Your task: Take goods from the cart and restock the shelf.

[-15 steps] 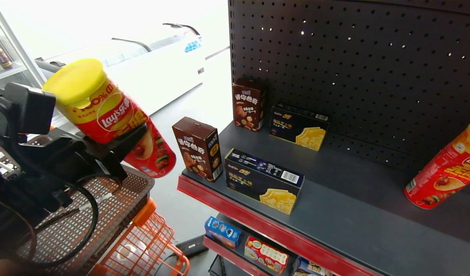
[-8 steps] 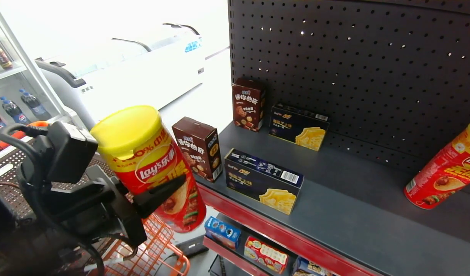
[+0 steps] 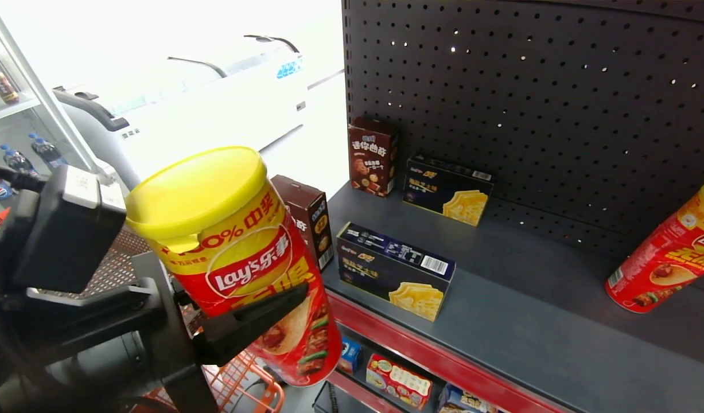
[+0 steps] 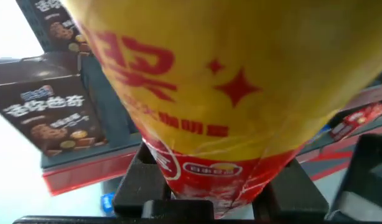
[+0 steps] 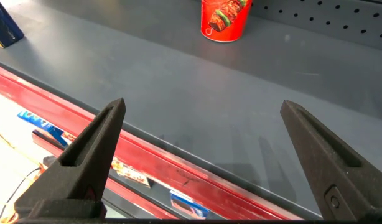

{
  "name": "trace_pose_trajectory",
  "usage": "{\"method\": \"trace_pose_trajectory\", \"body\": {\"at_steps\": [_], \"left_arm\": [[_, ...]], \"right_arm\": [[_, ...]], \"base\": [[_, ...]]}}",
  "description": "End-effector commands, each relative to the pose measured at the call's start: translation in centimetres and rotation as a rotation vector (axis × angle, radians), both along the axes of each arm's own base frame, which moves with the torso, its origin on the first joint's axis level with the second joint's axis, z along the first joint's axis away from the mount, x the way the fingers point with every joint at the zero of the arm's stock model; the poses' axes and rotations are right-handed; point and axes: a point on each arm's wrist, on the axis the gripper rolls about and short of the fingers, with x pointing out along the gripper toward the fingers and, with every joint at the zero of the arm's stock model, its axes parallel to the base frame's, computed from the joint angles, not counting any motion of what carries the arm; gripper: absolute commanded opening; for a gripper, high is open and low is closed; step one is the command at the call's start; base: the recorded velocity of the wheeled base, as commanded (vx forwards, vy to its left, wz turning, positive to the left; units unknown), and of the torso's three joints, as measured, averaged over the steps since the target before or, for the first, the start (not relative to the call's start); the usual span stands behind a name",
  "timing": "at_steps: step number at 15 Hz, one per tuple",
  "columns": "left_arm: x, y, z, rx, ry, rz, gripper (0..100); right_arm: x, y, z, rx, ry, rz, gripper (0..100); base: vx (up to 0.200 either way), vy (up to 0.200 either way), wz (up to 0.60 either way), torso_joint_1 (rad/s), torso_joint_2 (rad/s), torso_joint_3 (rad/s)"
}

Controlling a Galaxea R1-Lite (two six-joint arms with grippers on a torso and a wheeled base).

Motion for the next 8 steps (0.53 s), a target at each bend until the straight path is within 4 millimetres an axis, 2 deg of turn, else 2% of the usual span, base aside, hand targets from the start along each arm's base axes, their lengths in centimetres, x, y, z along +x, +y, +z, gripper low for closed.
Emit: {"method": "trace_pose_trajectory", "body": {"at_steps": [1, 4, 8], "left_arm": [[-0.2, -0.6, 0.5, -0.029, 0.007, -0.029, 0], [-1.7, -1.7, 1.1, -0.075, 0.035, -0.132, 0], [-1.4, -2.2, 1.9, -0.084, 0.027, -0.137, 0]], "right_arm": [[0.0, 0.0, 0.0, 0.000, 0.003, 0.000, 100], [0.0, 0.0, 0.0, 0.000, 0.001, 0.000, 100], [0.0, 0.0, 0.0, -0.003, 0.003, 0.004, 100]], "base": [[0.000, 0.000, 0.00, 0.000, 0.00, 0.000], [0.000, 0.000, 0.00, 0.000, 0.00, 0.000], [0.000, 0.000, 0.00, 0.000, 0.00, 0.000]]}}
